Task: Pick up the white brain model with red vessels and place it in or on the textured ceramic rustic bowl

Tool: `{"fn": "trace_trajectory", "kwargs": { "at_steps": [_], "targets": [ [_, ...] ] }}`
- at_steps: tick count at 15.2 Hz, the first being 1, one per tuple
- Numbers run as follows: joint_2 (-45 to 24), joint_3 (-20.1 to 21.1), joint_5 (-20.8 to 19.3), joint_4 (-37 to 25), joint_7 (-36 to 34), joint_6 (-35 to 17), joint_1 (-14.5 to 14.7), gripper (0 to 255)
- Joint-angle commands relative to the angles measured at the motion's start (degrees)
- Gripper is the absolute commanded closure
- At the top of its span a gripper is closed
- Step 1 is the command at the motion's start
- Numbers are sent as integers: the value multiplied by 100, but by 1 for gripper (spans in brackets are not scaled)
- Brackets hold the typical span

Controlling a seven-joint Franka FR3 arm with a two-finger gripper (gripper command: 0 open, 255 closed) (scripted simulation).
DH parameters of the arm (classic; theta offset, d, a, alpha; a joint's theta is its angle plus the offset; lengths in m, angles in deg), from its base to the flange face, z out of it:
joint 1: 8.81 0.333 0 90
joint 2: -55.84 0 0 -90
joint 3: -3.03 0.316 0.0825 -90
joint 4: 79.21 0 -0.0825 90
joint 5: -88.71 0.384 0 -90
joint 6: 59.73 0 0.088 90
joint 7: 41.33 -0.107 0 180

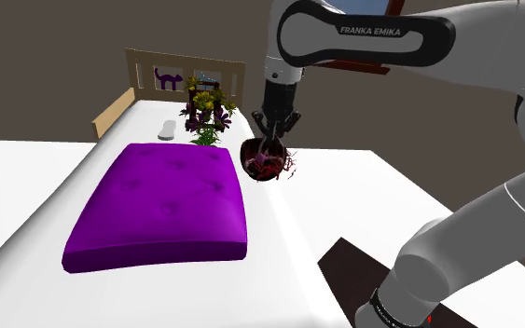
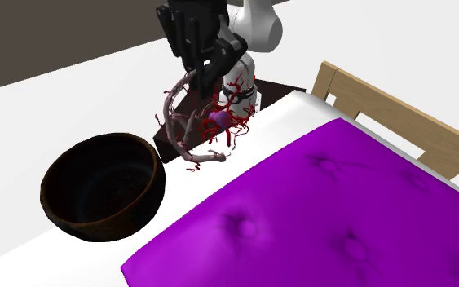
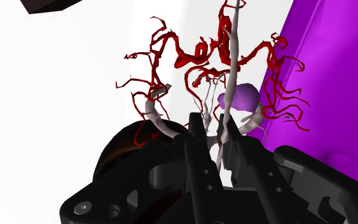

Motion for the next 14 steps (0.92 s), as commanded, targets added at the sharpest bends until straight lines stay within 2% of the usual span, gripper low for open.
{"fn": "trace_trajectory", "kwargs": {
  "at_steps": [1,14],
  "targets": [
    [-32,-1,-10,-172,-4,141,-5,255],
    [-355,8,-96,-1504,-37,1160,-44,255]
  ]
}}
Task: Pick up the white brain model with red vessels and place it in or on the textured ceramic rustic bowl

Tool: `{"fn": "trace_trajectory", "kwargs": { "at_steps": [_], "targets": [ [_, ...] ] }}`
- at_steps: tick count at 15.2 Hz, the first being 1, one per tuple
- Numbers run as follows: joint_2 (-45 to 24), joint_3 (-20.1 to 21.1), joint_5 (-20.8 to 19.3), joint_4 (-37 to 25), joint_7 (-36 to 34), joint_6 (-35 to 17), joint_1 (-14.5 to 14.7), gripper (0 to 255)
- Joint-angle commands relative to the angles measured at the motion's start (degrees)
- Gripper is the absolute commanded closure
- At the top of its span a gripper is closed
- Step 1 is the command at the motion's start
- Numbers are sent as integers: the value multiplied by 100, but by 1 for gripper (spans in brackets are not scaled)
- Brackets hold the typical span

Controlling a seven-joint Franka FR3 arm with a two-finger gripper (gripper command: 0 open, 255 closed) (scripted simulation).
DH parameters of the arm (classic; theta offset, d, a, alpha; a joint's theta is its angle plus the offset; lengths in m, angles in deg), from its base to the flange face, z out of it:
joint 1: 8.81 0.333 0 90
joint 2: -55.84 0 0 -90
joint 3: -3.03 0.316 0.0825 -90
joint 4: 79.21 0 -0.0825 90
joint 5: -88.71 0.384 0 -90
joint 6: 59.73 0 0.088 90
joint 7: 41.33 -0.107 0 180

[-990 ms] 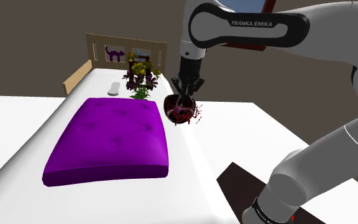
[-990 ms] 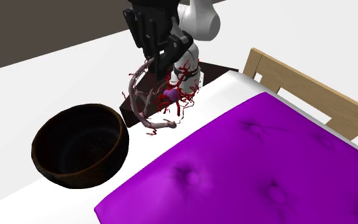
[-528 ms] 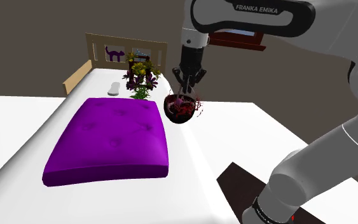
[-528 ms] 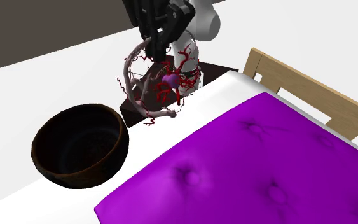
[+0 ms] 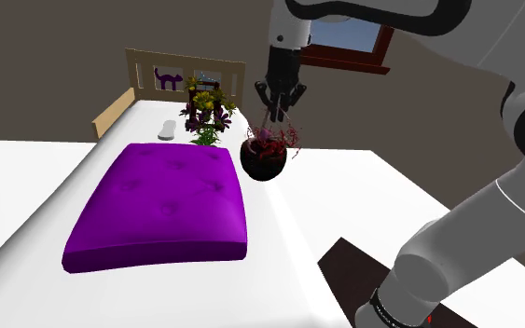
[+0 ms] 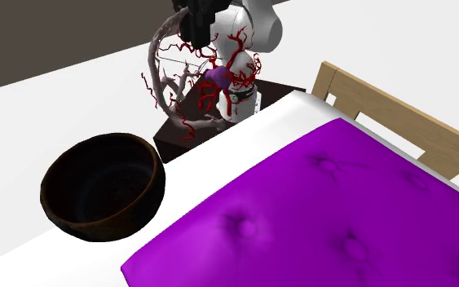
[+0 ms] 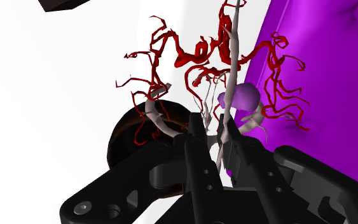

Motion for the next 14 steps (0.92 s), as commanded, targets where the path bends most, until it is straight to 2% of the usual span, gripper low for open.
{"fn": "trace_trajectory", "kwargs": {
  "at_steps": [1,3,7,11,14],
  "targets": [
    [-52,1,-15,-216,-2,163,-6,255],
    [-99,6,-27,-367,-8,269,-9,255],
    [-802,-133,-254,-1270,282,491,-162,255],
    [-1628,-234,-489,-2417,548,829,-279,255],
    [-2395,-286,-695,-3559,737,1218,-315,255]
  ]
}}
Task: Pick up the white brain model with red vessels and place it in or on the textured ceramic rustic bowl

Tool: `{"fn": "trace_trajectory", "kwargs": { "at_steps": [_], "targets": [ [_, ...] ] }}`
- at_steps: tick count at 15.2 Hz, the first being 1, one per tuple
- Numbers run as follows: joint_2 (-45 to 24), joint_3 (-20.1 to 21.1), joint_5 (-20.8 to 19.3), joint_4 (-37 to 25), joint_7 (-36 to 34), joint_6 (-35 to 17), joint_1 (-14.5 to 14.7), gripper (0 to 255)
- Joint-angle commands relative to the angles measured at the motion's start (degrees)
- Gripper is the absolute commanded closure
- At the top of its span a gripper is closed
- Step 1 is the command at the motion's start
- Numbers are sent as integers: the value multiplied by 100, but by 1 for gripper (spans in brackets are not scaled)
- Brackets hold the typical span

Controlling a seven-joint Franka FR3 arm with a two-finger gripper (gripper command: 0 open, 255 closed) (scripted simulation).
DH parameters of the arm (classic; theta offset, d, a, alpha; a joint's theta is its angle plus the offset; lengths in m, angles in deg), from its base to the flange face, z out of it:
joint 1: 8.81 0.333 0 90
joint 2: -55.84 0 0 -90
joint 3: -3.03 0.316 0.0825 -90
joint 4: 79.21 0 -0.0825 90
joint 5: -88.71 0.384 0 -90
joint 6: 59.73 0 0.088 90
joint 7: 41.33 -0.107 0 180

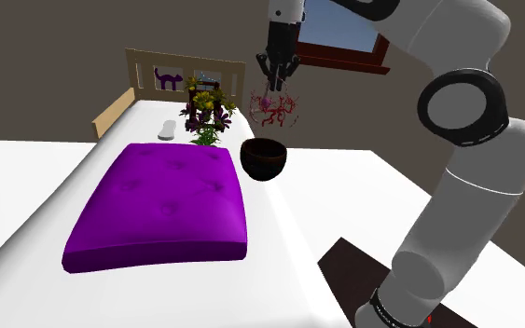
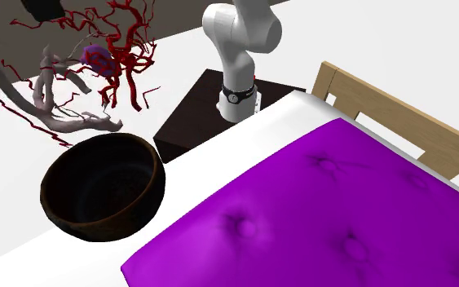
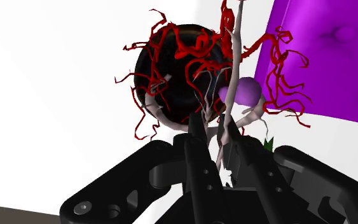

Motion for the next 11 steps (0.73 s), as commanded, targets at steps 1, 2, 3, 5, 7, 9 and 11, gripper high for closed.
{"fn": "trace_trajectory", "kwargs": {
  "at_steps": [1,2,3,5,7,9,11],
  "targets": [
    [-598,-23,-164,-936,116,342,5,255],
    [-957,-37,-263,-1512,182,563,32,255],
    [-1737,-65,-490,-2826,305,1100,161,255],
    [-1342,-82,-352,-1999,296,664,35,255],
    [-1080,-82,-270,-1415,295,338,-52,255],
    [-878,-88,-208,-940,297,60,-112,255],
    [-712,-96,-159,-530,302,-189,-156,255]
  ]
}}
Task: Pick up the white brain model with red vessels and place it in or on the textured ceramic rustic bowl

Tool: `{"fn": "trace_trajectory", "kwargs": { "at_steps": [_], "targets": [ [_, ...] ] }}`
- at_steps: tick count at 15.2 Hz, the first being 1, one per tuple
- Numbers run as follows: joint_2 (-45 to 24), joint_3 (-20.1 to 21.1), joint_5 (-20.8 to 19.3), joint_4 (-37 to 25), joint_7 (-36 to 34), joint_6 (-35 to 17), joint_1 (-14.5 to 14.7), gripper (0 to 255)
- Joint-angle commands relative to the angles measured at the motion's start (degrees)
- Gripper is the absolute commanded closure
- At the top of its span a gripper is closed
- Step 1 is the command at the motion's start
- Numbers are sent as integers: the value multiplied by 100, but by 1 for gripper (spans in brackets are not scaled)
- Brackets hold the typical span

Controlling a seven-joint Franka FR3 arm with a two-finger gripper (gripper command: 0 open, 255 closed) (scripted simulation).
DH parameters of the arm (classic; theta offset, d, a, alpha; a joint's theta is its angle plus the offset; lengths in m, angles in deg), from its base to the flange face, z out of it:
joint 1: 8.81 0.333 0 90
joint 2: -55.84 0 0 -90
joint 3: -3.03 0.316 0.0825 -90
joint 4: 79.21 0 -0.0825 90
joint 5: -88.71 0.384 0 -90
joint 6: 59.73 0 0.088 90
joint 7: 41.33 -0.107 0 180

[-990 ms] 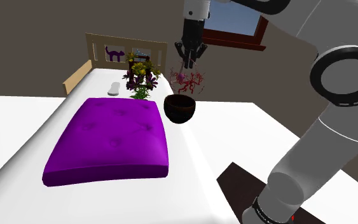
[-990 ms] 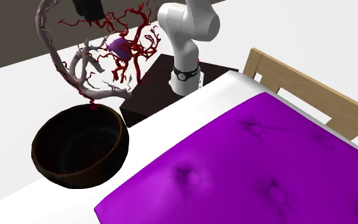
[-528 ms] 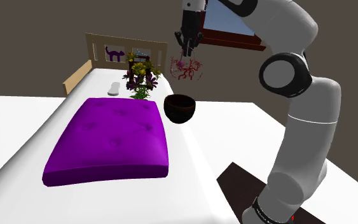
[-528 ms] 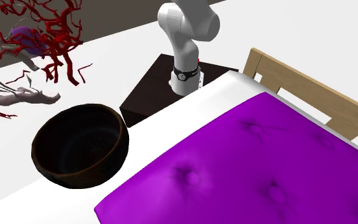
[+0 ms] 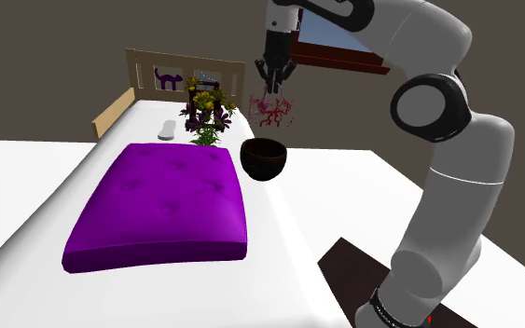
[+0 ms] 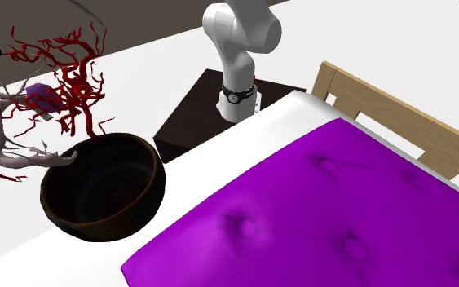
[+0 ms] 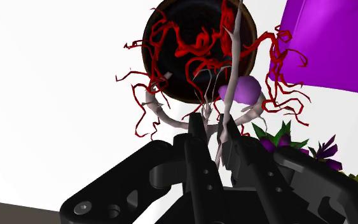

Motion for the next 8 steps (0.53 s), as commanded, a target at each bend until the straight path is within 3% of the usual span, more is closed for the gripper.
{"fn": "trace_trajectory", "kwargs": {
  "at_steps": [1,8],
  "targets": [
    [147,-8,43,371,4,-236,-39,255],
    [529,-35,149,1468,17,-963,-123,255]
  ]
}}
